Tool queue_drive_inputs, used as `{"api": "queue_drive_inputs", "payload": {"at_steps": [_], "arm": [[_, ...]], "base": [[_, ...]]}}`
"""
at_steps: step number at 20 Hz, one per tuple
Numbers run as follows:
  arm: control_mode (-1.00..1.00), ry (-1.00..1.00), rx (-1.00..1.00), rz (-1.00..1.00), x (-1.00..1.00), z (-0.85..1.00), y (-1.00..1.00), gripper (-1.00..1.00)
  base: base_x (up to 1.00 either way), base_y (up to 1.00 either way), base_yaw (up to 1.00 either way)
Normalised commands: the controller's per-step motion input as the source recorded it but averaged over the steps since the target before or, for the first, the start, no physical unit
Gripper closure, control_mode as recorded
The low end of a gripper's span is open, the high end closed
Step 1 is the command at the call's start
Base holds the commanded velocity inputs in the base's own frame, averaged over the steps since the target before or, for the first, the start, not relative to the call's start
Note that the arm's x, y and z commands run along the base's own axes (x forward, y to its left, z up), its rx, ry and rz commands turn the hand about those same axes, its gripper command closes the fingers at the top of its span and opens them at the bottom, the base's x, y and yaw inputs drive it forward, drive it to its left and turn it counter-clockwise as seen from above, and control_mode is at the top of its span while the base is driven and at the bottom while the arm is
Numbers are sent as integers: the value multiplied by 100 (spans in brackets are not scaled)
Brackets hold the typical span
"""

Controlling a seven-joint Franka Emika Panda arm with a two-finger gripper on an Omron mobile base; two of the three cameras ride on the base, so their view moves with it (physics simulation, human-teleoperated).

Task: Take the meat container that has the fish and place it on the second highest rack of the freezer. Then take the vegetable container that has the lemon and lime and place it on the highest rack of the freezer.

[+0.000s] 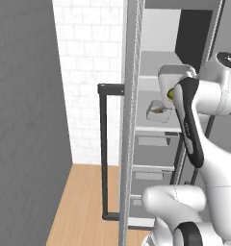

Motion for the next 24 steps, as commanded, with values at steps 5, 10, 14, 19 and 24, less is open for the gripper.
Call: {"api": "queue_drive_inputs", "payload": {"at_steps": [5, 10, 14, 19, 24], "arm": [[-100, 0, 0, -6, 38, 44, -11, 100], [-100, 0, 0, 0, 21, 24, -29, 100], [-100, 0, 0, -1, 33, 0, -4, 100], [-100, 0, 0, -1, 25, 0, -25, 100], [-100, 0, 0, -5, 52, 0, -2, 100]], "base": [[0, 0, 0], [0, 0, 0], [0, 0, 0], [0, 0, 0], [0, 0, 0]]}}
